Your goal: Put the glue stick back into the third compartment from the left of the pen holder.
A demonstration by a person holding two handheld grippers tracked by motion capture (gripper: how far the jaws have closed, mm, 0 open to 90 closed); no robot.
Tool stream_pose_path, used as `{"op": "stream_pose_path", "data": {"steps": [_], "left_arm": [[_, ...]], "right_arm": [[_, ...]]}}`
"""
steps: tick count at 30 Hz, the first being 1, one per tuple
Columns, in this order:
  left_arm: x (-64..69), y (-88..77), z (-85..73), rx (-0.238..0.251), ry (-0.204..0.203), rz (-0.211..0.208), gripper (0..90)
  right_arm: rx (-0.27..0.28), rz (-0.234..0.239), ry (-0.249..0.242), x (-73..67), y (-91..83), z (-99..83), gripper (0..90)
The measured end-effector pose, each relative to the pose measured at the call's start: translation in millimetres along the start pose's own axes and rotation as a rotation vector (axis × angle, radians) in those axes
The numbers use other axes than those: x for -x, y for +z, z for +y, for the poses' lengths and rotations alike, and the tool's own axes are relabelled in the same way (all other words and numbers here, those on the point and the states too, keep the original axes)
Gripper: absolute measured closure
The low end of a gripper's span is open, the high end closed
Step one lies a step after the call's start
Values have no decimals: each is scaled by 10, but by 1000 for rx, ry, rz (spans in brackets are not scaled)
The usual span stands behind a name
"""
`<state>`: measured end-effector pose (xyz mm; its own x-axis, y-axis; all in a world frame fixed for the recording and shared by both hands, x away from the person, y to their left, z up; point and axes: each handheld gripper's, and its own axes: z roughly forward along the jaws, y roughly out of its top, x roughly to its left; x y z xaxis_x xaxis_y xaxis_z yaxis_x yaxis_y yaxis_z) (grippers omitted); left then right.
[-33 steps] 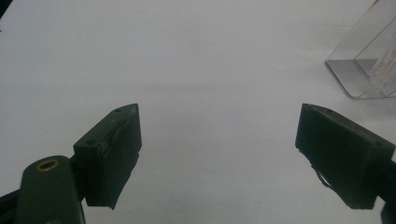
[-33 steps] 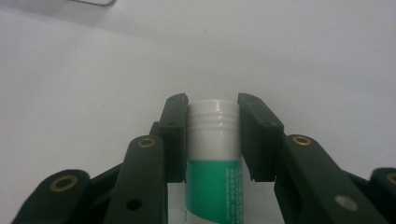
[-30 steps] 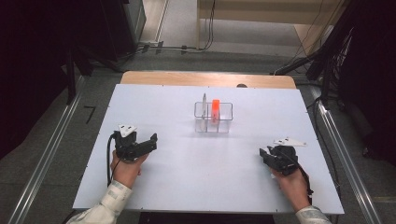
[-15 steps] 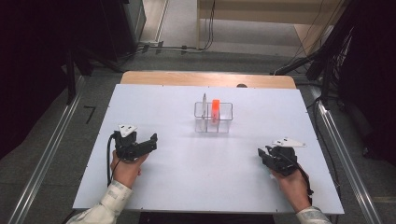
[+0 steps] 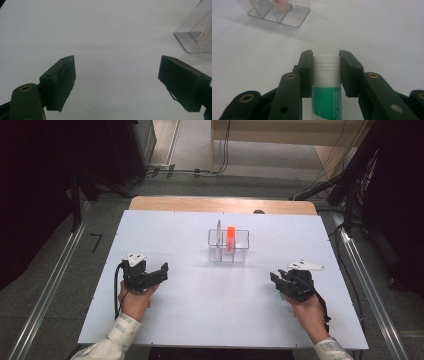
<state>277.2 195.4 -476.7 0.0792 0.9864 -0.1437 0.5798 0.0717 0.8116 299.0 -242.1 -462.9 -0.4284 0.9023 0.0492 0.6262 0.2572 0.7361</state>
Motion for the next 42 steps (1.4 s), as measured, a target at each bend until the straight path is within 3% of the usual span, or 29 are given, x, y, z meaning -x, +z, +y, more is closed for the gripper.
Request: {"op": "stream_pose_path", "data": {"steps": [17, 27, 42], "left_arm": [[3, 4, -5, -1, 4, -1, 147], [-3, 8, -4, -2, 6, -2, 147], [-4, 11, -2, -3, 10, -2, 147]], "right_arm": [[53, 34, -7, -209, 213, 427, 636], [88, 36, -15, -316, 237, 712, 636], [95, 32, -13, -443, 387, 1006, 636]]}}
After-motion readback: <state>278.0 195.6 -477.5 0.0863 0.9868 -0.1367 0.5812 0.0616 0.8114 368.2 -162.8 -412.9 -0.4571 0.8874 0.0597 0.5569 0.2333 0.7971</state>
